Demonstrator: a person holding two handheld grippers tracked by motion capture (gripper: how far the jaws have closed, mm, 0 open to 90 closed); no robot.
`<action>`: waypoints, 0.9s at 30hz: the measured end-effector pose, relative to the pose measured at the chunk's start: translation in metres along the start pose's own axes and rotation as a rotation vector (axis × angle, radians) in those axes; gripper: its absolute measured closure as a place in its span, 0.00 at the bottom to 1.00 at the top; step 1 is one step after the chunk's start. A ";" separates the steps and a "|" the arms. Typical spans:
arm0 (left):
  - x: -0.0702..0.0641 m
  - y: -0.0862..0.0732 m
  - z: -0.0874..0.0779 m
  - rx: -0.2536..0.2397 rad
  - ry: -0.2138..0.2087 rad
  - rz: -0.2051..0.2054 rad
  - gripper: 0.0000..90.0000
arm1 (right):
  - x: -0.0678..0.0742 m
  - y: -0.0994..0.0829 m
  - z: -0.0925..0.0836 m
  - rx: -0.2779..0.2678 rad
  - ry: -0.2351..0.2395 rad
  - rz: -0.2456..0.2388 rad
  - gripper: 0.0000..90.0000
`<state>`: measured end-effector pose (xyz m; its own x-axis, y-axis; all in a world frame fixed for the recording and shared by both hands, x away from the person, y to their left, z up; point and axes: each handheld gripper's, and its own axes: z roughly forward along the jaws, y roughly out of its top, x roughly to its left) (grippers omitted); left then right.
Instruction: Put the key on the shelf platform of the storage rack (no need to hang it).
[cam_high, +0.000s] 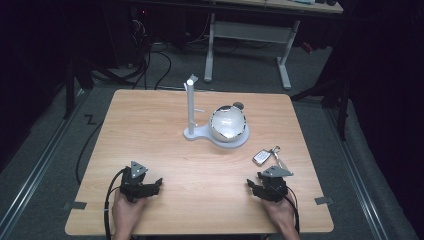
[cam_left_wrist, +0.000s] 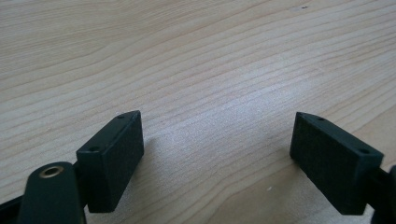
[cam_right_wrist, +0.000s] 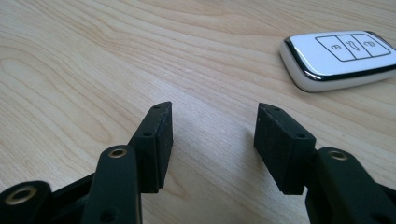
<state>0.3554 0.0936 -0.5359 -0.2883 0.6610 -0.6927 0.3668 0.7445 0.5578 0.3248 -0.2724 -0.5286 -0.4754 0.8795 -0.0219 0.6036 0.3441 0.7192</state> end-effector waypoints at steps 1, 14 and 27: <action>0.000 0.000 0.000 0.001 0.003 -0.005 0.20 | -0.001 -0.001 -0.001 -0.001 -0.005 0.010 0.53; 0.000 0.000 0.000 0.001 0.003 -0.005 0.20 | -0.009 -0.014 -0.015 -0.033 -0.010 0.060 0.54; 0.000 0.000 0.000 0.001 0.004 -0.007 0.20 | -0.024 -0.023 -0.031 -0.059 -0.062 0.080 0.57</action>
<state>0.3554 0.0933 -0.5356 -0.2943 0.6565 -0.6945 0.3657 0.7488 0.5528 0.3024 -0.3118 -0.5227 -0.3859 0.9225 -0.0043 0.5987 0.2540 0.7596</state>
